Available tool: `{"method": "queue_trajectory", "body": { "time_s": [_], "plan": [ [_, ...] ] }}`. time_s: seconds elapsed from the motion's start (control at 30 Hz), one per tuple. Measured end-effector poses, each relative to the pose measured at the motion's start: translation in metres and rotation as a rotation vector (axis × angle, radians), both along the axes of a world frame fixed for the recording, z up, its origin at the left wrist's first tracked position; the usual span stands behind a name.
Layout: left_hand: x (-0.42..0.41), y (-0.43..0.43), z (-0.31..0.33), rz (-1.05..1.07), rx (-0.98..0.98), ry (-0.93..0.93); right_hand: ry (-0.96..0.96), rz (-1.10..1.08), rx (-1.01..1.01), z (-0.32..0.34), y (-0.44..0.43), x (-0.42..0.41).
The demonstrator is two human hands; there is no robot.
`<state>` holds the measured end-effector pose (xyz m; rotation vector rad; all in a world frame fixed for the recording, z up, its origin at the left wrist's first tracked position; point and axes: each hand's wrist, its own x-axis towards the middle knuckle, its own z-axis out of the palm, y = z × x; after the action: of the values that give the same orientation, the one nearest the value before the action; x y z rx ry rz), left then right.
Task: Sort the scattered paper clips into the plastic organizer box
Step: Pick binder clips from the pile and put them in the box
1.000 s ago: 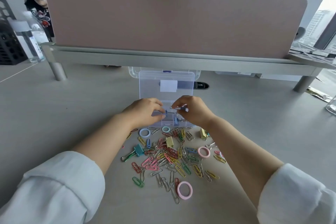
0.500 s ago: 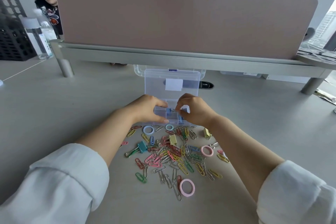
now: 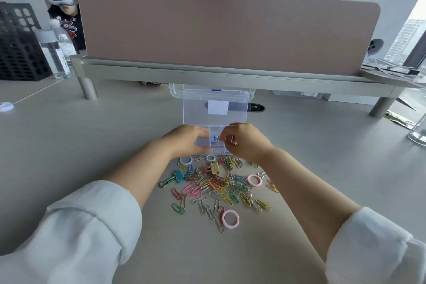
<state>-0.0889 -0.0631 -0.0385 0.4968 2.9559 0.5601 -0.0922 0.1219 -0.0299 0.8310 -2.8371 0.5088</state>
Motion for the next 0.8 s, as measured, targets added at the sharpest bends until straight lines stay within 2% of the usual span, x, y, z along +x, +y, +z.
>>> {"method": "queue_trajectory", "body": {
  "time_s": [0.2,0.3,0.43,0.53,0.7,0.8],
  "plan": [
    [0.033,-0.007,0.009,0.031,0.022,0.094,-0.194,0.116,0.036,0.003,-0.01,0.034],
    [0.049,-0.014,0.014,0.026,0.02,0.075,-0.23,0.11,0.079,-0.002,-0.013,0.045],
    [0.067,-0.026,0.012,0.036,-0.055,-0.016,-0.206,0.077,0.073,-0.005,-0.016,0.056],
    [0.074,-0.03,0.004,0.052,-0.085,-0.017,-0.189,0.066,0.077,-0.005,-0.018,0.059],
    [0.077,-0.03,0.003,0.086,-0.035,0.028,-0.169,0.016,0.036,-0.005,-0.021,0.054],
    [0.076,-0.028,0.007,0.139,0.059,0.08,-0.158,0.035,0.03,-0.004,-0.021,0.052]
  ]
}}
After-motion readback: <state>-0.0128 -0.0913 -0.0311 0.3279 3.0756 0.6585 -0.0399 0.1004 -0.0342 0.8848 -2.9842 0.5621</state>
